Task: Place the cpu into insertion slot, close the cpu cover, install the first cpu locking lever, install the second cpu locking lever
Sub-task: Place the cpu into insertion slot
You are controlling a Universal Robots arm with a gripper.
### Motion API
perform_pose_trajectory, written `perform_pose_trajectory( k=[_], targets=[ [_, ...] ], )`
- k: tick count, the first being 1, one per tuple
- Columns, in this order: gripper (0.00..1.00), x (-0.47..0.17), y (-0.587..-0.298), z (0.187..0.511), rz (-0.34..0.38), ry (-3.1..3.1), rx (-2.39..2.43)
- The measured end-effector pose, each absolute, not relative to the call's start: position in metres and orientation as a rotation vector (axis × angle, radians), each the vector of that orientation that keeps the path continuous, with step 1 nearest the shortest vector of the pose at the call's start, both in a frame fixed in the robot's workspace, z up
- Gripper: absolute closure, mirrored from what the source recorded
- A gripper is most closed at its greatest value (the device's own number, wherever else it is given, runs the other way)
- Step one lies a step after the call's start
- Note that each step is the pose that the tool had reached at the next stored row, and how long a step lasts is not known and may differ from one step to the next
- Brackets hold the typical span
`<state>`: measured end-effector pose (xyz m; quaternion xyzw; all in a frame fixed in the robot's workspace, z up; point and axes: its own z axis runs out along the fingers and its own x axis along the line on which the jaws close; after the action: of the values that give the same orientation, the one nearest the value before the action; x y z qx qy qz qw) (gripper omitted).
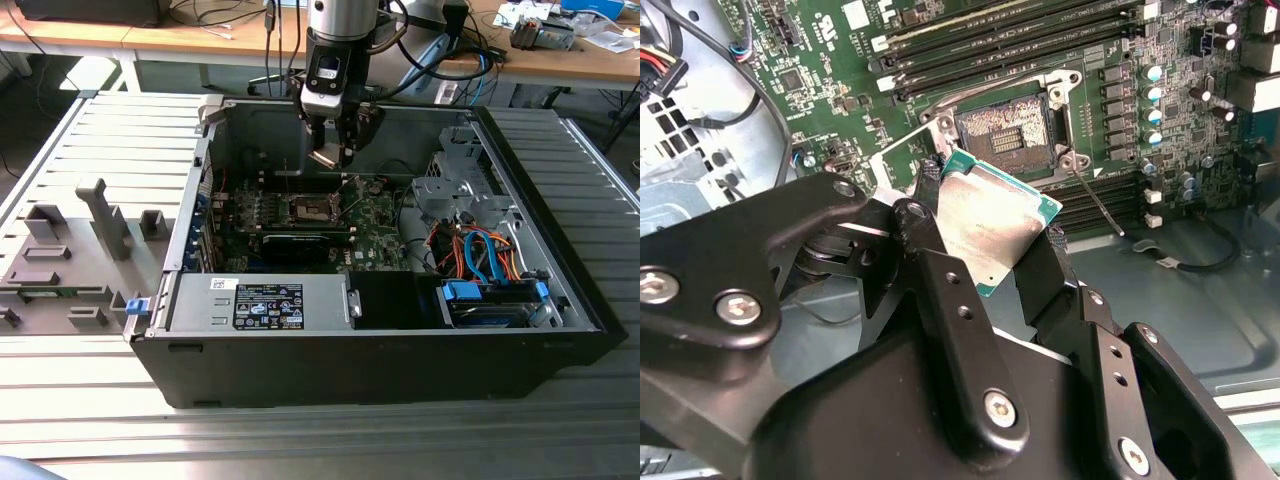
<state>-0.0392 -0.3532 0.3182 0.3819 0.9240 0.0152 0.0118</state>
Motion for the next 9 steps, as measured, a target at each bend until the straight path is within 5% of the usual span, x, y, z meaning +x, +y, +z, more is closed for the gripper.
perform_pose_trajectory(
  k=[9],
  targets=[
    [0.46,-0.0392,-0.3532,0.3178,0.042,2.865,1.225]
  ],
)
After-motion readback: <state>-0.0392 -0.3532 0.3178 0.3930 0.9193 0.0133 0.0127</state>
